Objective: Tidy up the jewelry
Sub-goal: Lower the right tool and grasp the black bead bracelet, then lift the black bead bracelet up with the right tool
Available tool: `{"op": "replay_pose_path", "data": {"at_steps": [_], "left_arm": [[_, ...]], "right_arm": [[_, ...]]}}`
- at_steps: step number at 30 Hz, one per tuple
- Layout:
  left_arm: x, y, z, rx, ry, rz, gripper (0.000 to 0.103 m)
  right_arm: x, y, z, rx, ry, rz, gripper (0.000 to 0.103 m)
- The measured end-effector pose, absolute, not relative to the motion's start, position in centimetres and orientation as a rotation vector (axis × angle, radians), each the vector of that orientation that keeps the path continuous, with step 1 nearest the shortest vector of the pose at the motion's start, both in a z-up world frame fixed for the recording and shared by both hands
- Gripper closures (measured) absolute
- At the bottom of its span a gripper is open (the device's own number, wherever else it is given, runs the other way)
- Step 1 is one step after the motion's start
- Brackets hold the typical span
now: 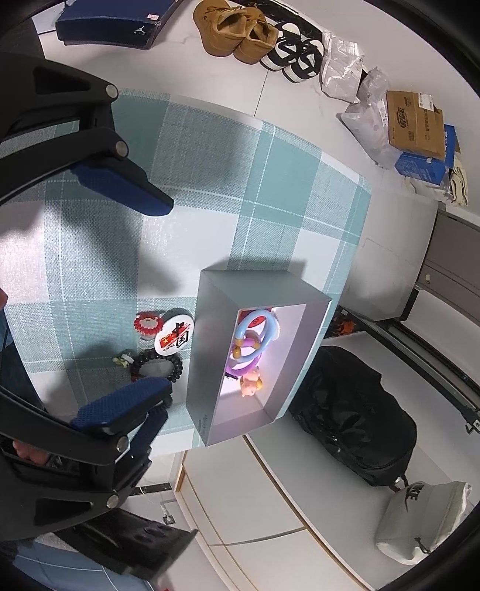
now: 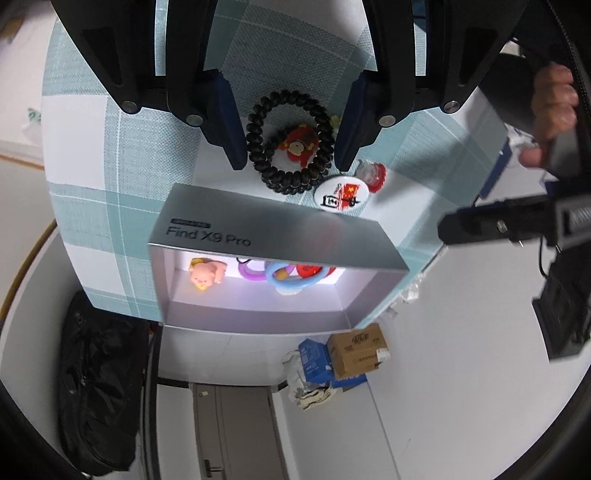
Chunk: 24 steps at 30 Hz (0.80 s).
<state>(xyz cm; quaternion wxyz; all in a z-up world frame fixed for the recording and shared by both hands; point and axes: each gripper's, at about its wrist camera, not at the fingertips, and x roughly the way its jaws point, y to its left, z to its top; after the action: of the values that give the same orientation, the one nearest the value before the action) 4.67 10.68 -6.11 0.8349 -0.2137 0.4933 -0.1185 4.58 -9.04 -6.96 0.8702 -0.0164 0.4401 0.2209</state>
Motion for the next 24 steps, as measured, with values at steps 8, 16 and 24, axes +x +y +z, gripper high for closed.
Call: {"op": "replay_pose_path", "data": {"at_steps": [8, 16, 24], "left_arm": [[4.4, 8.7, -6.5, -0.378, 1.083, -0.318, 0.017], [3.5, 4.2, -7.7, -0.176, 1.129, -0.387, 0.017], [3.6, 1.0, -8.6, 0.006, 1.146, -0.318, 0.018]], "right_arm": [[4.9, -10.8, -5.6, 0.063, 0.895, 0.461, 0.056], [5.5, -13.3, -4.6, 0.126, 0.881, 0.402, 0.056], [5.2, -14.4, -4.6, 0.123, 0.889, 0.379, 0.056]]}}
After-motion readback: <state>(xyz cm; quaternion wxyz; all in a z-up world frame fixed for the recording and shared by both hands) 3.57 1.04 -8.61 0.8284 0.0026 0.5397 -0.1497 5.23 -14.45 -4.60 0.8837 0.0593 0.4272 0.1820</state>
